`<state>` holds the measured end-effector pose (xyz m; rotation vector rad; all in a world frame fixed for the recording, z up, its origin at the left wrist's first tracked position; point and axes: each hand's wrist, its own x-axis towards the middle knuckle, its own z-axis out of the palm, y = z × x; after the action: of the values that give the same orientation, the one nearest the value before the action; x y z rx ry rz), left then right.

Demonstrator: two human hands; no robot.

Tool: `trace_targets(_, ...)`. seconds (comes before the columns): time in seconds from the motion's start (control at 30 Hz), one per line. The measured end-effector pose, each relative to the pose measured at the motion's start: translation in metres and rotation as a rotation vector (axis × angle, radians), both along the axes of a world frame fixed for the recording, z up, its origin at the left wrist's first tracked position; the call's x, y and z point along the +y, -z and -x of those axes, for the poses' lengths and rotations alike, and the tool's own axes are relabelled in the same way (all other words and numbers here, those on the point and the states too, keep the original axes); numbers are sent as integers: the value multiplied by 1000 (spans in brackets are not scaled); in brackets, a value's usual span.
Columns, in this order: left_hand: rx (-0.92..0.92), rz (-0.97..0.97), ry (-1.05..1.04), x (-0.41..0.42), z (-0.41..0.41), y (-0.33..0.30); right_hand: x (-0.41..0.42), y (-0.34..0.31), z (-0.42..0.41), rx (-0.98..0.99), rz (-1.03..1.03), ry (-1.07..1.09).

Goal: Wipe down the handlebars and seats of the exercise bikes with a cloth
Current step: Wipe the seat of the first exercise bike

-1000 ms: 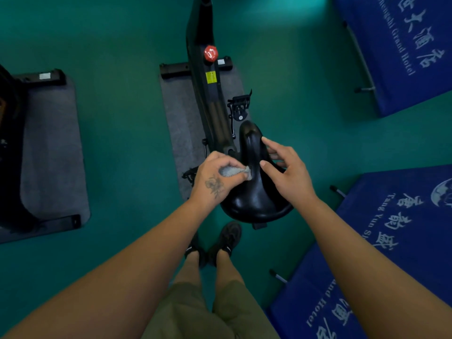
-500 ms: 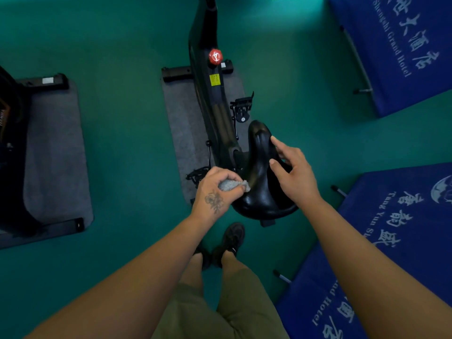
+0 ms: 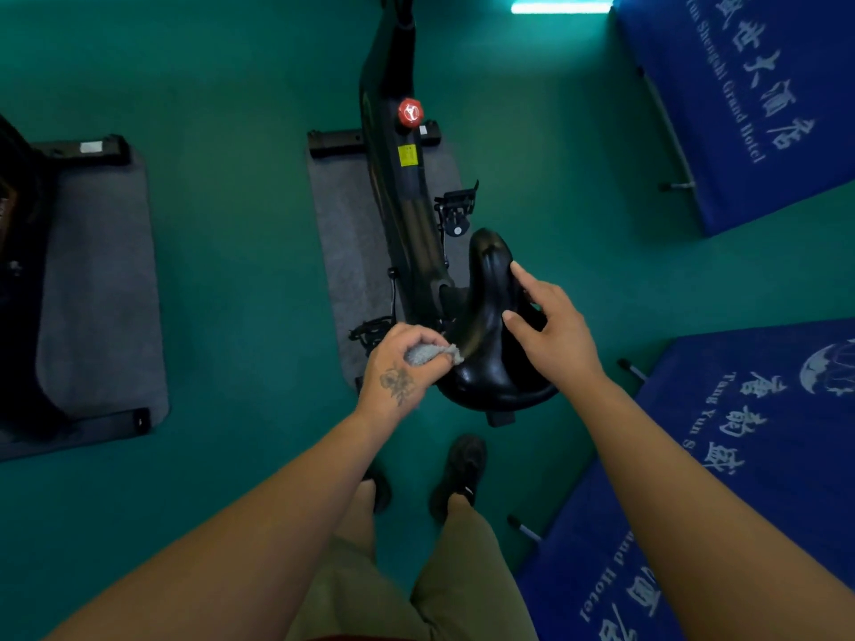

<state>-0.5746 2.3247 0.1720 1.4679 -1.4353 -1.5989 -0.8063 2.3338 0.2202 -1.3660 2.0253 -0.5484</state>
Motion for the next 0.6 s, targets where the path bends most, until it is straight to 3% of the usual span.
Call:
trace_targets(0.43, 57, -175, -239, -12, 27, 0, -4, 16, 25, -104, 71, -114)
trace_targets(0.6, 33, -120, -347, 20, 21, -3, -5, 19, 30, -137, 100, -131)
